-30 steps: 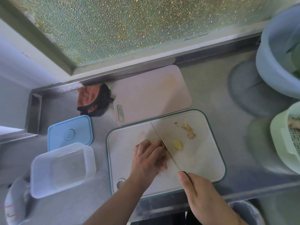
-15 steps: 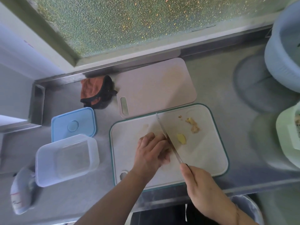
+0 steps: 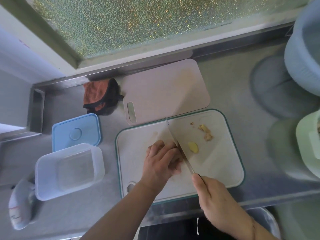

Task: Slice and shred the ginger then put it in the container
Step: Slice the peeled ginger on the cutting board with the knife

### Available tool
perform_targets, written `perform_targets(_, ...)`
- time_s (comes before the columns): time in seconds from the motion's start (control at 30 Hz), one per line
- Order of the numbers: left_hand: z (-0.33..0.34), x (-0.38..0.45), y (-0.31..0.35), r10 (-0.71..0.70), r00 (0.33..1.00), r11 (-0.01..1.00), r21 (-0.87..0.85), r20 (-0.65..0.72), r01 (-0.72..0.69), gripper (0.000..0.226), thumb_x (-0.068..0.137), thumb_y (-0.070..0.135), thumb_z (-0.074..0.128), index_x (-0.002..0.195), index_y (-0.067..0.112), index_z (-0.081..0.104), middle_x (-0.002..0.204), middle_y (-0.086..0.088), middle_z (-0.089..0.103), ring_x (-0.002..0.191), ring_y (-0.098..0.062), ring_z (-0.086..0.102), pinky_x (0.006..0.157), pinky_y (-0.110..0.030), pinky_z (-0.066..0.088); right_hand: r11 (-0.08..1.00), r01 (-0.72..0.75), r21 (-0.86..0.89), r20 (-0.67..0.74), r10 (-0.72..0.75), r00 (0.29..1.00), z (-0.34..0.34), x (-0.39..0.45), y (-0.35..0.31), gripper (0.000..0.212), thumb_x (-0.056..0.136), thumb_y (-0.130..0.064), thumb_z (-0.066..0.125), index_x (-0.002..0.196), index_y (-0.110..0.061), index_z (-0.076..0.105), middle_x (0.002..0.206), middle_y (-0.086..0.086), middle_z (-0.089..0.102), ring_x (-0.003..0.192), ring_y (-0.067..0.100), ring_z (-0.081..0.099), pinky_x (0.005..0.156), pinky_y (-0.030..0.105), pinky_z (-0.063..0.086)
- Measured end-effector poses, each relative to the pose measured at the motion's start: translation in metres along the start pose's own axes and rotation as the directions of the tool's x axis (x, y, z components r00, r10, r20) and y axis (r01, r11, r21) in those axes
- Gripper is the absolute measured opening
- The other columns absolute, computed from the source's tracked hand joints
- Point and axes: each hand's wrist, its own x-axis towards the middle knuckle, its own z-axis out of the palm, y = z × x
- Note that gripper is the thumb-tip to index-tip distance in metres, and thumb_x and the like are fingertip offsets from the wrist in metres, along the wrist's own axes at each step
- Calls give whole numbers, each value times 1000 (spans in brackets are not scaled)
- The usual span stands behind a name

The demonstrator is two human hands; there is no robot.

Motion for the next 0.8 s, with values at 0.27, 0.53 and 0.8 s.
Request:
perform_targets(0.27,3,-1,-3,2,1000,1000,25,-12,-2,30,90,41,72,110,22,59,121,4,66,107,-26,54,91,-34,43,999,35,-35,30,-33,999,3,18,-2,46,85,-57,19,57,-25,37,48,-2,45,51,7,45,55,22,32)
perform_targets(0.53,-2,-5,-1,3,1000,1000,12,3,-3,26,97,42,67,110,21,60,114,-2,68,107,-23,60,100,-35,47,985,-87,150,-12,90,996,-4,-1,24,53,84,-63,30,54,-21,41,44,-6,45,44,6,39,56,35,37)
perform_targets(0.8,-2,-3,0,7,1000,1000,-7,-27,-7,32,100,48,58,107,17,61,109,-6,69,107,-23,55,98,-33,44,997,-55,56,-8,56,998,-12,-14,-1,58,79,-67,23,58,-18,46,58,-3,56,58,13,53,66,34,45)
